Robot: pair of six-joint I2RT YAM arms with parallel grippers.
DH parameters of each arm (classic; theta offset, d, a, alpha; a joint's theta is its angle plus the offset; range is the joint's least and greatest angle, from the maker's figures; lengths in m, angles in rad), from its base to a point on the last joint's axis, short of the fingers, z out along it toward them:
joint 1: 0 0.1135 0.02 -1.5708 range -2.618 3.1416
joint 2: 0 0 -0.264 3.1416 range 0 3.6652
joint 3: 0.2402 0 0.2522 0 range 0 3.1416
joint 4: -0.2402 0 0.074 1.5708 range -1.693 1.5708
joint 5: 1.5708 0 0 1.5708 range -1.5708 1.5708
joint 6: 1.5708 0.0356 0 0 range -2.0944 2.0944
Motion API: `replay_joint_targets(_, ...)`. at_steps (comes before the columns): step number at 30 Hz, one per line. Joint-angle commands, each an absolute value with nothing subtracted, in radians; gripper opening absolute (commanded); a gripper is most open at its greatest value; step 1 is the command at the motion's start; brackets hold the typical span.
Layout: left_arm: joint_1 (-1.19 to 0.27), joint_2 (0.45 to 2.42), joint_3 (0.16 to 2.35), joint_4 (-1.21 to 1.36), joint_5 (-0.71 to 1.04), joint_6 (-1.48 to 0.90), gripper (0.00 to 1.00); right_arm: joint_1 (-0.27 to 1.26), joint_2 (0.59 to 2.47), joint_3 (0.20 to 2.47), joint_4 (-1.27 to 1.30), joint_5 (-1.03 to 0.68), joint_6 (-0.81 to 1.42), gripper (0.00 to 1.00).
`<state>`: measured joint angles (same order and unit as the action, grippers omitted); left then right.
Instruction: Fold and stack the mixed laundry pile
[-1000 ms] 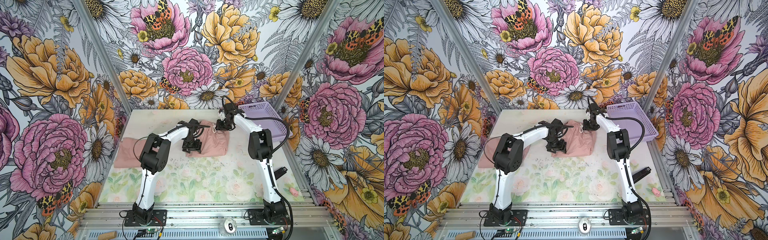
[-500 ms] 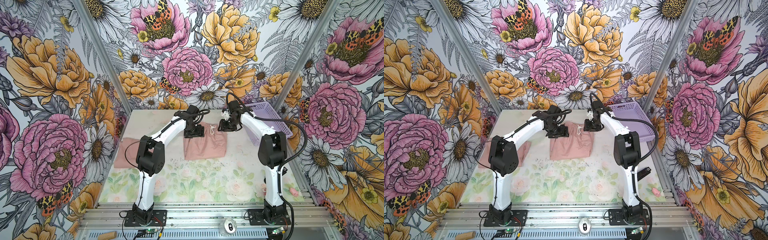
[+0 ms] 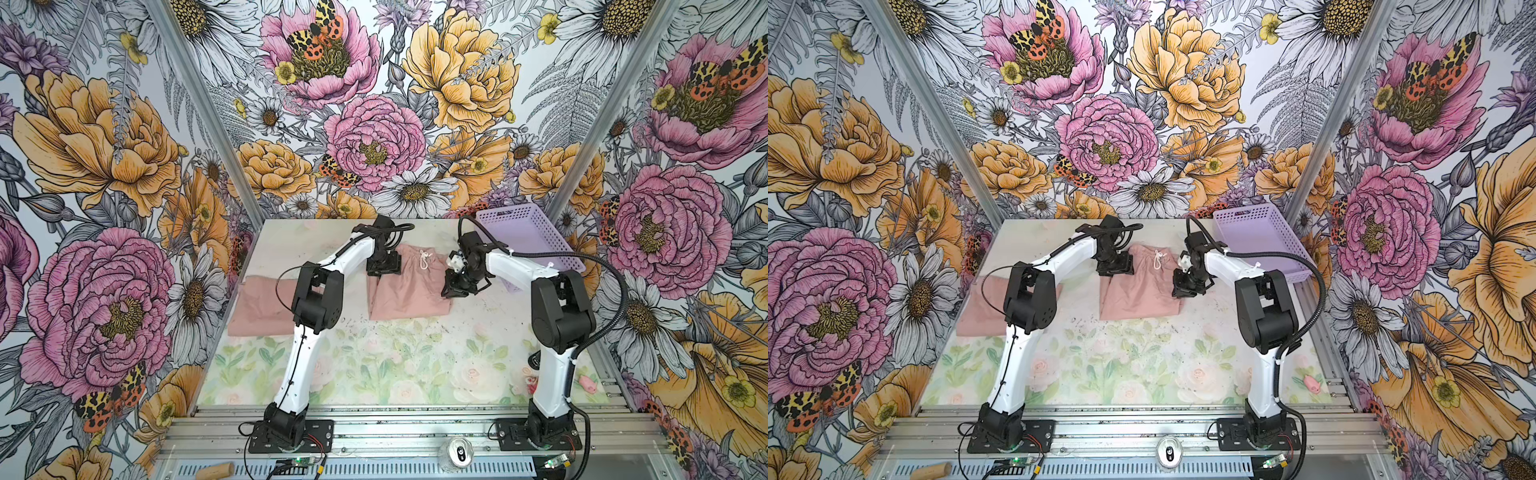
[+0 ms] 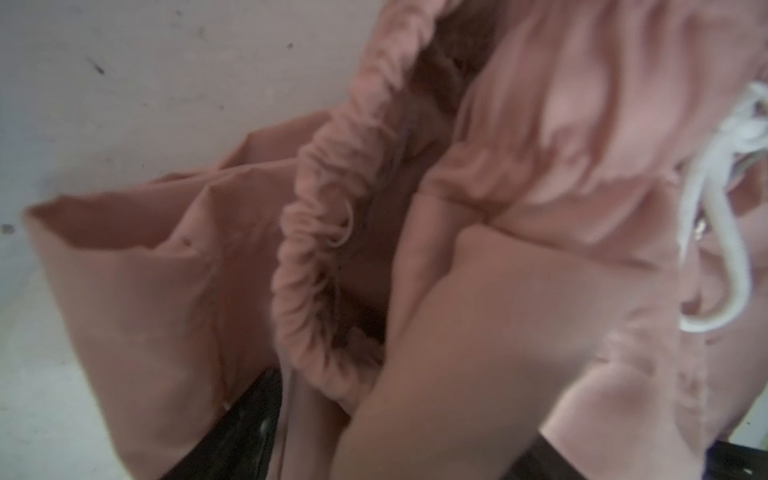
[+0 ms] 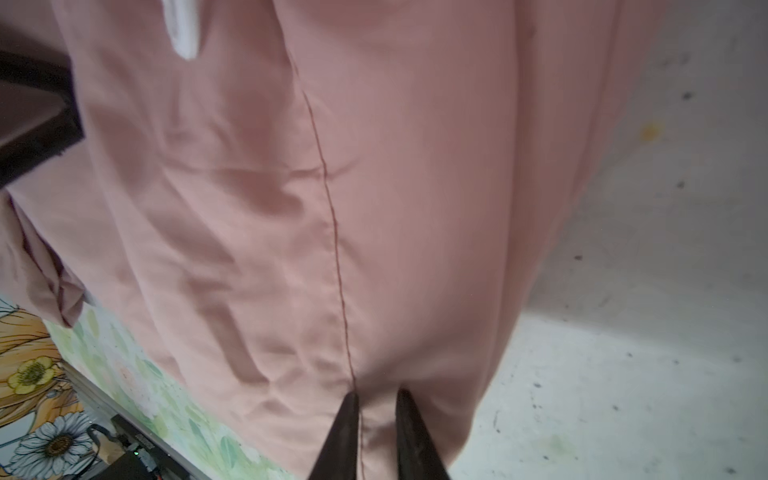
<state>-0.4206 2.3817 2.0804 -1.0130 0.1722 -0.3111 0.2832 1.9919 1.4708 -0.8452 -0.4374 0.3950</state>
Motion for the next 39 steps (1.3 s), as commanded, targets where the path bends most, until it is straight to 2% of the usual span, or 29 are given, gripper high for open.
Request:
replay_joint_targets(1,-0.401,2.36,2.055,-1.011,0.127,-0.28,0.7,0.288,2.005,1.445,-0.803,-0.376,0.392,0.16)
replay_joint_targets(7,-0.391,2.361,1.999,-1.011,0.11,-0.27,0.69,0.291,2.029,1.395,-0.807,-0.327,0.376,0.12)
replay_joint_targets(15,-0.383,2.329,1.984,-1.011,0.106,-0.269,0.69,0.291,1.998,1.381,-0.828,-0.311,0.359,0.13)
replay_joint_targets(22,-0.383,2.185,1.985,-0.969,0.126,-0.283,0.85,0.255,1.922,1.473,-0.838,-0.356,0.37,0.36)
replay_joint_targets(27,-0.359,2.064,1.897,-0.909,0.157,-0.3,0.98,0.225,1.948,1.548,-0.838,-0.356,0.34,0.52)
replay_joint_targets(34,-0.287,1.921,1.568,-0.728,0.27,-0.29,0.99,0.206,2.025,1.627,-0.82,-0.349,0.246,0.73)
replay_joint_targets(39,-0.279,1.907,1.435,-0.595,0.36,-0.285,0.99,0.197,2.079,1.633,-0.764,-0.396,0.245,0.8)
